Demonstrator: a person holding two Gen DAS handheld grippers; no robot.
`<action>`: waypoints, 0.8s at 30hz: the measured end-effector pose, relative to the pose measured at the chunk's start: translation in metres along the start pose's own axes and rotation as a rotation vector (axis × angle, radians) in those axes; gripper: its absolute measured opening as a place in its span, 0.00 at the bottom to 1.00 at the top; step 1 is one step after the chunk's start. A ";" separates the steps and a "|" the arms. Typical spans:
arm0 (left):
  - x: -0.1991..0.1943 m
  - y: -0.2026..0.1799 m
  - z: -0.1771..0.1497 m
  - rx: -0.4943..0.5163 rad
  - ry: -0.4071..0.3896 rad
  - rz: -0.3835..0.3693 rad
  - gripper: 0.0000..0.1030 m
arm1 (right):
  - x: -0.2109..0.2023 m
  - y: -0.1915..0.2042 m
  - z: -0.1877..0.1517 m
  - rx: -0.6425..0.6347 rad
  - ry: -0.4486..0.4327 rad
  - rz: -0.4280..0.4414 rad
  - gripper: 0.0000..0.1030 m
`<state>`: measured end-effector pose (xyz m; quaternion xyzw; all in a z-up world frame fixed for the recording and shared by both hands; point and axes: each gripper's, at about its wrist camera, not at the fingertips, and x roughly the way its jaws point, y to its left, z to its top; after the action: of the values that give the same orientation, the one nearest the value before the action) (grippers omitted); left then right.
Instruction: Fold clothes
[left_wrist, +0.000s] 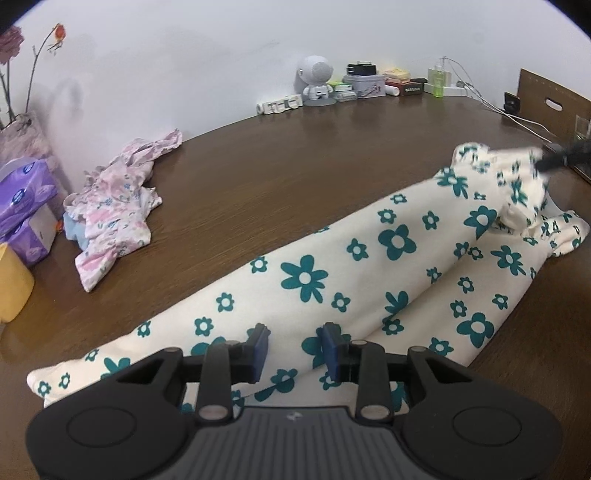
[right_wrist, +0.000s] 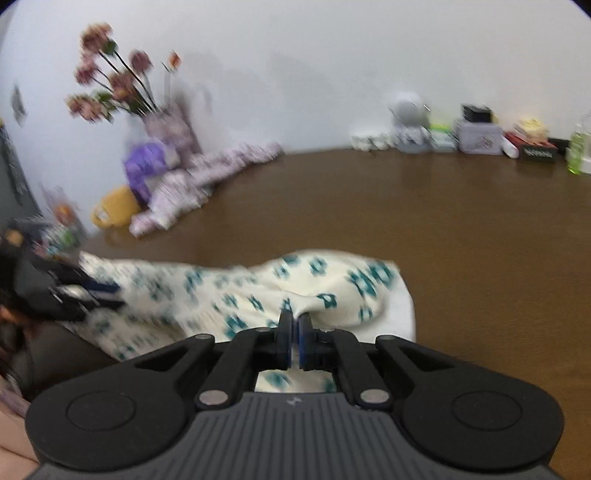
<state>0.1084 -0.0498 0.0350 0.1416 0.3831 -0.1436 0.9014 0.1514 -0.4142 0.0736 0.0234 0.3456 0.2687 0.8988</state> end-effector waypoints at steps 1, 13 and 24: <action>0.000 0.001 0.000 -0.009 0.000 0.004 0.33 | 0.003 -0.002 -0.006 -0.004 0.012 -0.028 0.03; -0.002 -0.002 0.000 -0.035 0.003 0.030 0.35 | 0.021 -0.062 0.035 0.048 0.012 -0.016 0.49; 0.001 0.004 0.005 -0.029 0.031 -0.004 0.36 | 0.113 -0.066 0.086 -0.361 0.276 0.243 0.68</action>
<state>0.1139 -0.0480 0.0381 0.1299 0.3993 -0.1376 0.8971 0.3063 -0.4019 0.0556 -0.1330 0.4061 0.4327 0.7938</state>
